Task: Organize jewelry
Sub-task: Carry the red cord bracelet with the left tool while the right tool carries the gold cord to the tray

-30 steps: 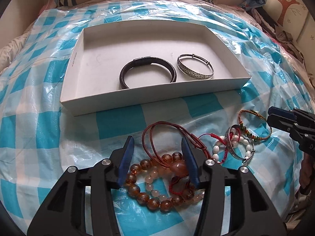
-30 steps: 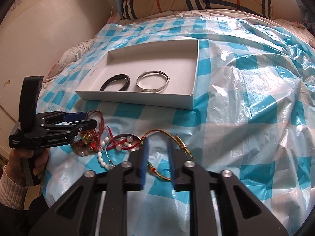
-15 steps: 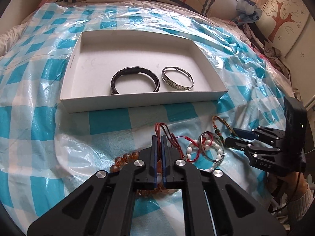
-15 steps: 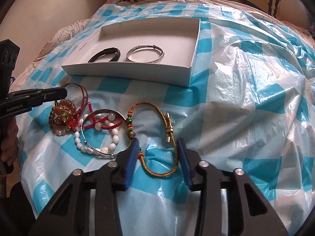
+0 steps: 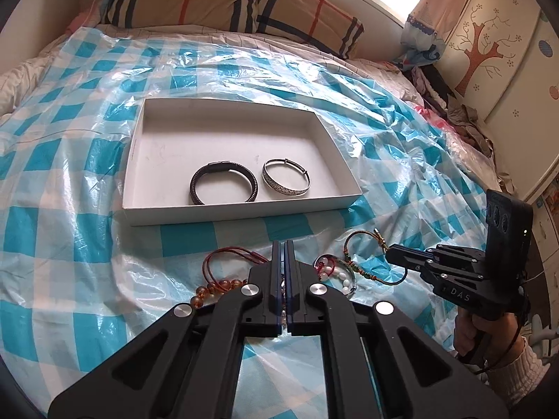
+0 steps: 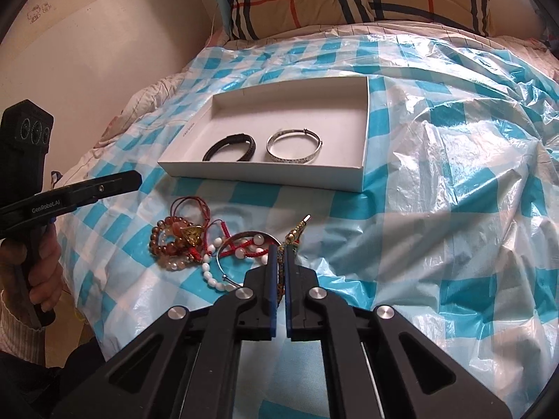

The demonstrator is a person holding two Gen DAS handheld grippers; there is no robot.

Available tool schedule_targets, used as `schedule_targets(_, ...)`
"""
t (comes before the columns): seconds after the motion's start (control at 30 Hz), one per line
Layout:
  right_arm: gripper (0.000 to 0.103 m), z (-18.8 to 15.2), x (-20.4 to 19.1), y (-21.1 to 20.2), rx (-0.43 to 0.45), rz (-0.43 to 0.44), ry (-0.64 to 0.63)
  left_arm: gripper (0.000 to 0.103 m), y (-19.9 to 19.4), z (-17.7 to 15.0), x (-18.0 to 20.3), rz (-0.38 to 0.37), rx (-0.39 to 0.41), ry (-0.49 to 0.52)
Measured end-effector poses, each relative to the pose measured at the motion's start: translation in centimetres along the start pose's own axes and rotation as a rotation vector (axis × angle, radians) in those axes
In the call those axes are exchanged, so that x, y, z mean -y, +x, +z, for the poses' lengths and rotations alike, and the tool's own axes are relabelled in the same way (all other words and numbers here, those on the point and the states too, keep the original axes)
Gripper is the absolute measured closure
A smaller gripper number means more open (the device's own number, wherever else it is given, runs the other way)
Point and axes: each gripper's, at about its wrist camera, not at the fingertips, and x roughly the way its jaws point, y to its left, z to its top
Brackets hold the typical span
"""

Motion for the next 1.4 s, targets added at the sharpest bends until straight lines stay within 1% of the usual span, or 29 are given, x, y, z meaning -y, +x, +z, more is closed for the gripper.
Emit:
schedule_targets(0.07,0.099,0.3,-0.2,-0.3,0.013,0.001,-0.007,0.101,0.0,-0.1,-0.4,0.018,-0.002,0.001)
schedule_targets(0.17,0.099,0.2,0.0,-0.2,0.016,0.002,-0.002,0.101,1.3,-0.7,-1.0,0.031,-0.064,0.018)
schedule_targets(0.2,0.099,0.2,0.2,-0.1,0.015,0.002,0.005,0.100,1.8,-1.0,-0.9,0.031,-0.084,0.043)
schedule_targets(0.23,0.099,0.1,0.4,0.0,0.013,0.004,0.012,0.097,2.3,-1.4,-0.6,0.034,-0.100,0.074)
schedule_targets(0.27,0.099,-0.1,0.6,0.1,0.009,0.008,0.019,0.093,2.9,-1.8,-0.2,0.037,-0.116,0.105)
schedule_targets(0.3,0.099,-0.1,0.8,0.2,0.007,0.013,0.026,0.082,3.4,-2.1,0.3,0.041,-0.127,0.135)
schedule_targets(0.33,0.099,-0.2,0.9,0.3,0.006,0.015,0.030,0.068,4.0,-2.3,1.0,0.055,-0.131,0.168)
schedule_targets(0.4,0.099,-0.2,0.8,0.3,0.004,0.016,0.029,0.058,5.0,-2.7,2.7,0.104,-0.132,0.259)
schedule_targets(0.47,0.099,-0.1,0.7,0.3,0.004,0.016,0.027,0.058,6.0,-2.9,4.1,0.158,-0.137,0.333)
schedule_targets(0.57,0.099,-0.1,0.7,0.3,0.005,0.017,0.028,0.059,7.5,-2.9,4.5,0.204,-0.166,0.352)
schedule_targets(0.6,0.099,-0.1,0.6,0.3,0.006,0.019,0.028,0.072,7.9,-2.9,4.2,0.209,-0.176,0.343)
schedule_targets(0.63,0.099,-0.1,0.5,0.3,0.008,0.021,0.028,0.088,8.2,-2.9,3.8,0.213,-0.189,0.326)
schedule_targets(0.67,0.099,0.0,0.4,0.2,0.011,0.023,0.028,0.088,8.3,-2.9,3.3,0.206,-0.193,0.305)
schedule_targets(0.73,0.099,0.1,0.3,0.0,0.020,0.029,0.029,0.088,7.7,-2.6,2.6,0.170,-0.178,0.254)
schedule_targets(0.9,0.099,0.4,-0.2,-0.5,0.044,0.048,0.027,0.088,4.7,-1.6,0.7,0.076,-0.094,0.110)
schedule_targets(1.0,0.099,0.6,-0.5,-0.9,0.063,0.062,0.024,0.088,2.8,-1.0,0.1,0.023,-0.044,0.053)
schedule_targets(1.1,0.099,1.0,-0.9,-1.3,0.083,0.076,0.023,0.088,1.3,-0.3,-0.1,-0.029,-0.008,0.019)
schedule_targets(1.27,0.099,1.5,-1.2,-1.9,0.114,0.100,0.030,0.088,-0.1,0.5,0.2,-0.094,0.032,-0.004)
schedule_targets(1.4,0.099,2.1,-1.2,-2.1,0.140,0.117,0.036,0.088,-0.5,1.1,0.9,-0.104,0.058,0.005)
